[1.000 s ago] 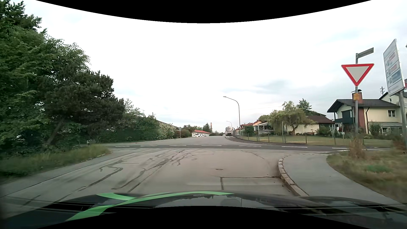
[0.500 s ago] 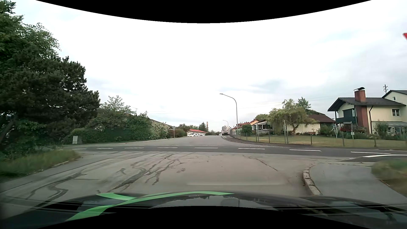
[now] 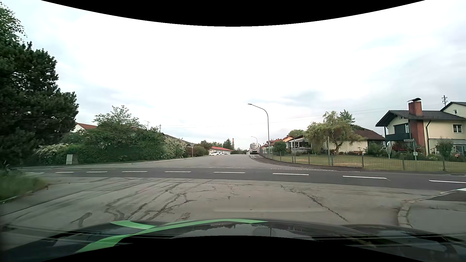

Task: Follow the waypoints while adhering to traffic rules and regulations

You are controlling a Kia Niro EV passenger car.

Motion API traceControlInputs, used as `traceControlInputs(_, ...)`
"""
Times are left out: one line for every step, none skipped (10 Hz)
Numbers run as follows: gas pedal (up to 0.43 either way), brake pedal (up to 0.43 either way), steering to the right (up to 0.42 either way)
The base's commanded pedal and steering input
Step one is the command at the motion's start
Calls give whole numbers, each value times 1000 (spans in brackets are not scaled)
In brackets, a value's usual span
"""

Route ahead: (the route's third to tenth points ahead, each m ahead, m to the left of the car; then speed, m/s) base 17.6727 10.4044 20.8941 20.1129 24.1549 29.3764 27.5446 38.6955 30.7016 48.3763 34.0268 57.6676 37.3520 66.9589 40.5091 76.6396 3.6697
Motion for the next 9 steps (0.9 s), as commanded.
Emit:
traceControlInputs(0,0,36)
traceControlInputs(0,0,35)
traceControlInputs(0,0,34)
traceControlInputs(0,0,32)
traceControlInputs(0,0,27)
traceControlInputs(0,0,22)
traceControlInputs(0,0,18)
traceControlInputs(0,0,12)
traceControlInputs(0,0,6)
